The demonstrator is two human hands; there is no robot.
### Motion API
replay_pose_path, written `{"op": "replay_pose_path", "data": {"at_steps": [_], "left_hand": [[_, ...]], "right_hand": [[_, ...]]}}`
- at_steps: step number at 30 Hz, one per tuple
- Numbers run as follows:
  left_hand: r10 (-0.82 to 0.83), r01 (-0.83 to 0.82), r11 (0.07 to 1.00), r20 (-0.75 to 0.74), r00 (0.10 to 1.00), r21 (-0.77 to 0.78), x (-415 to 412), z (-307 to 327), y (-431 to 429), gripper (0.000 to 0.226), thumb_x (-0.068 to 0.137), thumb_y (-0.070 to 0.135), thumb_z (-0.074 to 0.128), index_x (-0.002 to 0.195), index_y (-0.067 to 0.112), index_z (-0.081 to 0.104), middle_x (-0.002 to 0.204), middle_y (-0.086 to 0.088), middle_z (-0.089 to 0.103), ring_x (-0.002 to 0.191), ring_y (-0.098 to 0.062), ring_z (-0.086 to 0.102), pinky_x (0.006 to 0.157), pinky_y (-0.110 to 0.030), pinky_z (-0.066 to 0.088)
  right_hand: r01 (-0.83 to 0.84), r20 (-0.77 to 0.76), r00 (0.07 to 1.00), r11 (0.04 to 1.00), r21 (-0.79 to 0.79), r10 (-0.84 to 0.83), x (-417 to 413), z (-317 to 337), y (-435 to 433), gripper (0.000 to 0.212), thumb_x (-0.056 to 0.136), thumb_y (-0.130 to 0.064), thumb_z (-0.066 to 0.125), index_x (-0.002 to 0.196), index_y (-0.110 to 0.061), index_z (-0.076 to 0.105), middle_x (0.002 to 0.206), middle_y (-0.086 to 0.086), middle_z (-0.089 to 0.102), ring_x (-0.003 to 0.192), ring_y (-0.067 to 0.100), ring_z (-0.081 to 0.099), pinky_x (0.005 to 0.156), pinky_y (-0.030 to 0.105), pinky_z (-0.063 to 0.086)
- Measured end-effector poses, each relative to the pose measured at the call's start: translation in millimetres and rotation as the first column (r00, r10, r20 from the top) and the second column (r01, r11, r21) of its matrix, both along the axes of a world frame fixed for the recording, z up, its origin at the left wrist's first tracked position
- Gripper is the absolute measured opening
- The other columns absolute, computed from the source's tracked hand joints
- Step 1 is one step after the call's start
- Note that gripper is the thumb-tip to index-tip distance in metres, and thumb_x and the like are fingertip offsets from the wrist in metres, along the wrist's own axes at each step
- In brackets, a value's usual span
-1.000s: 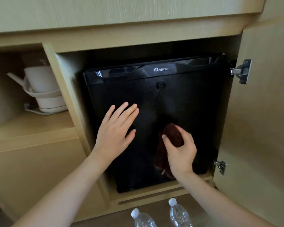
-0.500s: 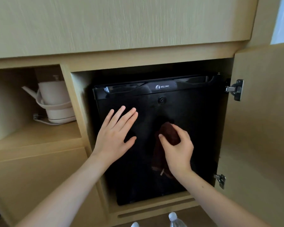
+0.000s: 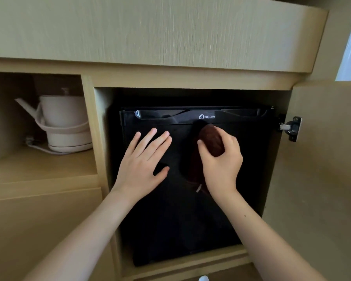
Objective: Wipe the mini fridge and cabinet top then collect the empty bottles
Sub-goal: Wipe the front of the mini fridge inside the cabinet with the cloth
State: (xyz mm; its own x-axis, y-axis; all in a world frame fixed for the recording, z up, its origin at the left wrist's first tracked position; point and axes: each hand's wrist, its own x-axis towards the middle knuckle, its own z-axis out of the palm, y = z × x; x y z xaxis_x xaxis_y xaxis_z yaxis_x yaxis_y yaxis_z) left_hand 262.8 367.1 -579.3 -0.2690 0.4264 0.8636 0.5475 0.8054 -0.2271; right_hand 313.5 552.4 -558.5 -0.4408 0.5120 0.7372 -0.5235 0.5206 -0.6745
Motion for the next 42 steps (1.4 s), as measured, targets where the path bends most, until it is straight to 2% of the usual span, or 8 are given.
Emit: {"op": "replay_pose_path", "data": {"at_steps": [6, 12, 18, 23, 28, 32, 38, 42], "left_hand": [[-0.018, 0.018, 1.000, -0.001, 1.000, 0.001, -1, 1, -1, 0.076, 0.079, 0.030, 0.077, 0.147, 0.014, 0.047, 0.154, 0.001, 0.043, 0.147, -0.023, 0.029, 0.124, -0.046, 0.015], [-0.022, 0.022, 1.000, 0.014, 1.000, 0.006, 1, 0, 0, 0.074, 0.081, 0.028, 0.077, 0.147, 0.013, 0.047, 0.154, 0.001, 0.042, 0.148, -0.022, 0.027, 0.124, -0.046, 0.013], [-0.028, 0.028, 1.000, 0.014, 1.000, 0.007, 0, 1, 1, 0.077, 0.077, 0.026, 0.079, 0.146, 0.012, 0.048, 0.154, 0.000, 0.043, 0.148, -0.024, 0.029, 0.124, -0.046, 0.012], [-0.033, 0.033, 0.999, 0.007, 0.999, 0.003, -1, 1, -1, 0.077, 0.078, 0.025, 0.079, 0.147, 0.013, 0.047, 0.154, 0.001, 0.043, 0.147, -0.024, 0.029, 0.124, -0.046, 0.014], [-0.027, 0.027, 1.000, 0.010, 1.000, 0.000, 0, 1, -1, 0.074, 0.080, 0.026, 0.076, 0.147, 0.013, 0.047, 0.154, 0.001, 0.043, 0.148, -0.023, 0.027, 0.125, -0.045, 0.010], [-0.033, 0.033, 0.999, 0.004, 0.999, -0.013, 1, -5, -1, 0.069, 0.082, 0.023, 0.074, 0.145, 0.012, 0.049, 0.152, 0.000, 0.046, 0.148, -0.025, 0.027, 0.124, -0.046, 0.011], [-0.040, 0.041, 0.999, -0.035, 0.999, 0.008, -2, -17, 2, 0.062, 0.084, 0.021, 0.072, 0.142, 0.010, 0.053, 0.149, -0.002, 0.050, 0.146, -0.027, 0.031, 0.124, -0.047, 0.013], [-0.060, 0.062, 0.997, -0.046, 0.997, 0.040, -4, -20, 5, 0.061, 0.084, 0.020, 0.072, 0.141, 0.009, 0.054, 0.148, -0.002, 0.051, 0.146, -0.028, 0.032, 0.123, -0.050, 0.016]], "right_hand": [[0.060, 0.074, 0.992, 0.895, 0.443, -0.104, 2, -26, 2, 0.048, 0.081, -0.015, 0.078, 0.127, -0.021, 0.065, 0.114, -0.008, 0.057, 0.106, 0.009, 0.056, 0.093, 0.026, 0.050], [0.116, -0.027, 0.993, 0.991, 0.060, -0.115, -1, 27, 7, 0.038, 0.085, -0.018, 0.076, 0.122, -0.021, 0.066, 0.110, -0.012, 0.057, 0.096, -0.010, 0.053, 0.089, 0.000, 0.036], [0.127, 0.010, 0.988, 0.855, 0.503, -0.153, -4, -11, -11, 0.045, 0.080, -0.017, 0.077, 0.124, -0.023, 0.067, 0.114, -0.006, 0.060, 0.102, 0.016, 0.055, 0.080, 0.027, 0.052], [0.153, -0.007, 0.988, 0.959, 0.237, -0.155, -8, -3, -5, 0.041, 0.083, -0.016, 0.076, 0.122, -0.024, 0.068, 0.110, -0.007, 0.062, 0.105, 0.013, 0.056, 0.086, 0.021, 0.046], [0.156, 0.002, 0.984, 0.870, 0.468, -0.178, -10, -54, -8, 0.052, 0.077, -0.013, 0.081, 0.126, -0.020, 0.067, 0.118, -0.002, 0.061, 0.106, 0.020, 0.055, 0.080, 0.028, 0.052], [0.026, 0.178, 0.978, 0.915, 0.402, -0.106, 8, -102, 14, 0.049, 0.080, -0.017, 0.081, 0.125, -0.023, 0.066, 0.114, -0.008, 0.058, 0.107, 0.014, 0.056, 0.085, 0.035, 0.056], [-0.063, 0.079, 0.995, 0.998, 0.006, 0.062, 0, -46, 11, 0.042, 0.085, -0.018, 0.078, 0.125, -0.020, 0.065, 0.111, -0.009, 0.059, 0.105, -0.005, 0.057, 0.091, 0.006, 0.044], [-0.071, 0.172, 0.983, 0.995, 0.073, 0.057, 7, -89, 2, 0.041, 0.084, -0.018, 0.078, 0.122, -0.029, 0.065, 0.110, -0.013, 0.053, 0.105, 0.001, 0.057, 0.096, 0.021, 0.049]]}}
